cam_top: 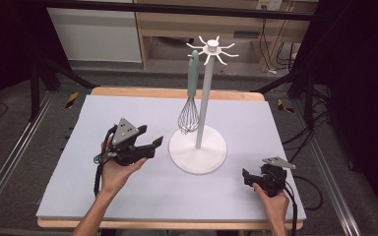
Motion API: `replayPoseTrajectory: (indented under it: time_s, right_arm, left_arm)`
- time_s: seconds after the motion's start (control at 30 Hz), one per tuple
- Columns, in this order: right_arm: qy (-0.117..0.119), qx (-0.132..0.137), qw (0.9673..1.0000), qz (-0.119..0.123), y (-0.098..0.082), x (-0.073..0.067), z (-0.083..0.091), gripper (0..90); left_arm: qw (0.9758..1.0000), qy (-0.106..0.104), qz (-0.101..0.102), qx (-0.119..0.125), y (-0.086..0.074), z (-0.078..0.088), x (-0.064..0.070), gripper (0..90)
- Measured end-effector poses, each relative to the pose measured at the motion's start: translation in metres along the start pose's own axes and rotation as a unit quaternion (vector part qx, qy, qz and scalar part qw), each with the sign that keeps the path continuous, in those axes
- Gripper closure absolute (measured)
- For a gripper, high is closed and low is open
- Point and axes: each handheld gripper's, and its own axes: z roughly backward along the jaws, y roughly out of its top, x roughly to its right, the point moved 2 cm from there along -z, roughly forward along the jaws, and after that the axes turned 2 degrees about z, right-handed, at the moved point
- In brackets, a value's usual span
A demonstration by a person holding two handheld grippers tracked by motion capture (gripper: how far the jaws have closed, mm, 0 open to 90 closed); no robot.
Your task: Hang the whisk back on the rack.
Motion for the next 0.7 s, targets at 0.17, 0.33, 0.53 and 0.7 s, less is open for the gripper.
replayPoseTrajectory:
  time_s: [0.17,0.33,0.53,0.7]
  right_arm:
    - [0.0,-0.001,1.0,0.003,0.0,-0.001,-0.001,6.5]
    - [-0.001,-0.007,1.0,0.002,-0.001,-0.003,-0.003,6.5]
    - [-0.007,-0.014,0.9998,0.009,-0.002,-0.003,-0.004,6.6]
    - [-0.011,-0.023,0.9996,0.01,-0.004,-0.002,-0.005,6.7]
  left_arm:
    - [0.9996,0.011,0.022,-0.014,-0.024,0.002,-0.014,32.9]
    - [0.9985,0.028,0.036,-0.03,-0.044,0.004,-0.028,32.4]
    - [0.996,0.045,0.061,-0.047,-0.068,0.01,-0.047,32.0]
    - [0.9924,0.066,0.079,-0.066,-0.089,0.015,-0.066,32.0]
